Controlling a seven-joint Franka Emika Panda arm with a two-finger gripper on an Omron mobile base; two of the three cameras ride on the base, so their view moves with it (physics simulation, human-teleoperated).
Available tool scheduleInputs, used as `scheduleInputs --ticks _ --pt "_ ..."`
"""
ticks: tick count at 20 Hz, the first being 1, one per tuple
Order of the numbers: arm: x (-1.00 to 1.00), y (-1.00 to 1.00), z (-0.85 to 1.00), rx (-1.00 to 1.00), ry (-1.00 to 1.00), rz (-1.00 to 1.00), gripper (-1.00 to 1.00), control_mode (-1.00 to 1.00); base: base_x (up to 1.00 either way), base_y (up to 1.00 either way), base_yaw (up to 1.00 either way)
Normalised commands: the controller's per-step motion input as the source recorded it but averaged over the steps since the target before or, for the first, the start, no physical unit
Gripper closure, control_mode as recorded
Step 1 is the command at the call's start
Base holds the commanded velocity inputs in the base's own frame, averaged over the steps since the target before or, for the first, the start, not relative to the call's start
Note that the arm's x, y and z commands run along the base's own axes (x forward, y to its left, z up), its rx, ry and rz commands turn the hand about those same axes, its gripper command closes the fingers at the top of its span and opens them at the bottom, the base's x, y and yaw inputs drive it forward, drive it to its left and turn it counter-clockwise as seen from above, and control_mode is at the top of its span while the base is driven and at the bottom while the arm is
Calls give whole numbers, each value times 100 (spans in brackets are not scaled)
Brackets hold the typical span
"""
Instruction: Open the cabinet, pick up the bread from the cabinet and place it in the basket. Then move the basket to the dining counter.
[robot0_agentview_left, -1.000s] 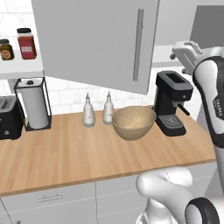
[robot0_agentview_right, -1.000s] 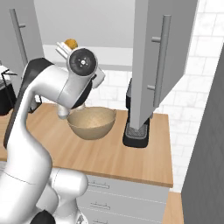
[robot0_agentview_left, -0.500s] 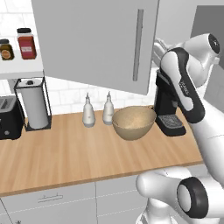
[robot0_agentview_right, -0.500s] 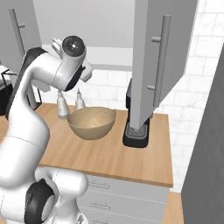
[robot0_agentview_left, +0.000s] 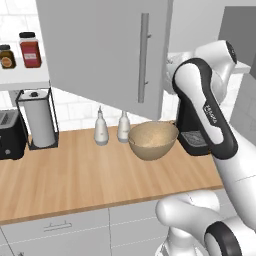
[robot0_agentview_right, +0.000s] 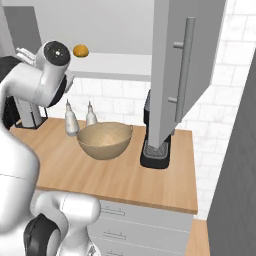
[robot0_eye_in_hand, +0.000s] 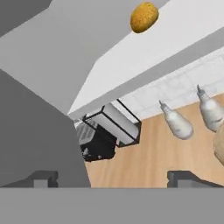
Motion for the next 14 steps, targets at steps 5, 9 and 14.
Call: scheduleInputs --ticks 5,9,14 --pt "-84 100 0 -19 -22 47 -100 -100 0 0 0" --pt "-57 100 -4 -31 -19 34 -100 -100 0 0 0" --pt "-3 85 0 -17 -8 4 -100 -100 0 0 0"
